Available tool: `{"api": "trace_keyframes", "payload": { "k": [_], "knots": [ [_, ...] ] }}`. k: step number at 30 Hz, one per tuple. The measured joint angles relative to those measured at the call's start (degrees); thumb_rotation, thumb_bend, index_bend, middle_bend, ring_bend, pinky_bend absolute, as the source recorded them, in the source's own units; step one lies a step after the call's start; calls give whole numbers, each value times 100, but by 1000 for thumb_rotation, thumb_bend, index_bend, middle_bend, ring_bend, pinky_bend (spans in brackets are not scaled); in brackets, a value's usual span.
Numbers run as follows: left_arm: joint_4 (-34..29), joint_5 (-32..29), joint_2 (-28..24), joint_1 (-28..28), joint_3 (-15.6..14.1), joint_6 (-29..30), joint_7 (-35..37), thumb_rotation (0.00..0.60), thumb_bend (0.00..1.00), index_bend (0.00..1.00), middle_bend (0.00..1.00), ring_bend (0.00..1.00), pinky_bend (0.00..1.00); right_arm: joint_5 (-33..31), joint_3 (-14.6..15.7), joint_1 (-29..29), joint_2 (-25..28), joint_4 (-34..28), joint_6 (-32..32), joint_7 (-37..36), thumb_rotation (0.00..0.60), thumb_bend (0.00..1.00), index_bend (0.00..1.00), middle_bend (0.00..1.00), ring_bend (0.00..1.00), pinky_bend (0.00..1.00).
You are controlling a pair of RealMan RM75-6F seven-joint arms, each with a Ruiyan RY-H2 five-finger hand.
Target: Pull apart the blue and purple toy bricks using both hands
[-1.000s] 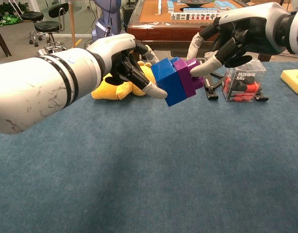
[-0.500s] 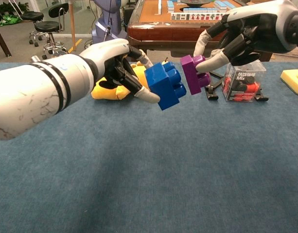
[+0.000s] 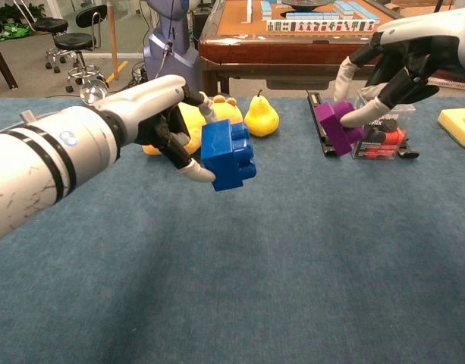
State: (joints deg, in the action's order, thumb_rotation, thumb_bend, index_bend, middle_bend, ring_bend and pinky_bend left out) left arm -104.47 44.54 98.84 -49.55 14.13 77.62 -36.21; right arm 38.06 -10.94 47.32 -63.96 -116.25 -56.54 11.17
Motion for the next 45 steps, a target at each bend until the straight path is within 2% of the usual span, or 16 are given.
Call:
{"api": "trace_keyframes", "payload": {
  "k": [8,12,17,20,23,25,28,30,35,38,42,45],
  "knots": [
    [162,227,-77,96,-297,-136,-160,600,272,608,1000,1000,1000,-379,405,194,-514,229,-908,1662,600,265,638,1000,1000,1000],
    [392,358,-13,172,-454,-230,-159,600,272,607,1000,1000,1000,-711,577,298,-735,428,-989,2193,600,253,609,1000,1000,1000],
    [666,457,79,257,-555,-381,-79,600,272,606,1000,1000,1000,-885,685,364,-976,708,-923,2462,600,217,535,1000,1000,1000],
    [810,503,132,315,-606,-487,-24,600,272,606,1000,1000,1000,-917,702,370,-1090,853,-852,2512,600,172,472,1000,1000,1000],
    [916,546,176,368,-640,-571,12,600,272,605,1000,1000,1000,-938,711,371,-1183,982,-797,2559,600,104,365,1000,1000,1000],
    [976,564,204,397,-648,-624,43,600,272,605,1000,1000,1000,-979,711,373,-1230,1049,-751,2596,600,28,231,1000,1000,1000],
    [1076,577,251,434,-658,-699,76,600,272,605,1000,1000,1000,-993,696,362,-1262,1092,-702,2598,600,0,55,982,1000,1000],
    [1146,586,289,461,-661,-745,96,600,272,604,1000,1000,1000,-922,674,331,-1269,1091,-711,2535,600,0,19,965,1000,1000],
    [1264,605,360,505,-651,-837,106,600,271,593,1000,1000,1000,-528,606,176,-1237,1016,-793,2235,600,0,15,917,973,1000],
    [1332,601,396,517,-627,-895,90,600,269,532,1000,1000,1000,-242,583,37,-1140,892,-839,2036,600,0,15,896,959,1000],
    [1367,594,417,551,-597,-917,48,600,257,343,1000,1000,1000,97,592,-154,-979,730,-895,1826,600,0,15,873,934,1000],
    [1304,587,385,591,-597,-867,-18,600,207,211,1000,1000,1000,342,615,-295,-875,632,-942,1678,600,0,15,851,915,1000]
  ]
}}
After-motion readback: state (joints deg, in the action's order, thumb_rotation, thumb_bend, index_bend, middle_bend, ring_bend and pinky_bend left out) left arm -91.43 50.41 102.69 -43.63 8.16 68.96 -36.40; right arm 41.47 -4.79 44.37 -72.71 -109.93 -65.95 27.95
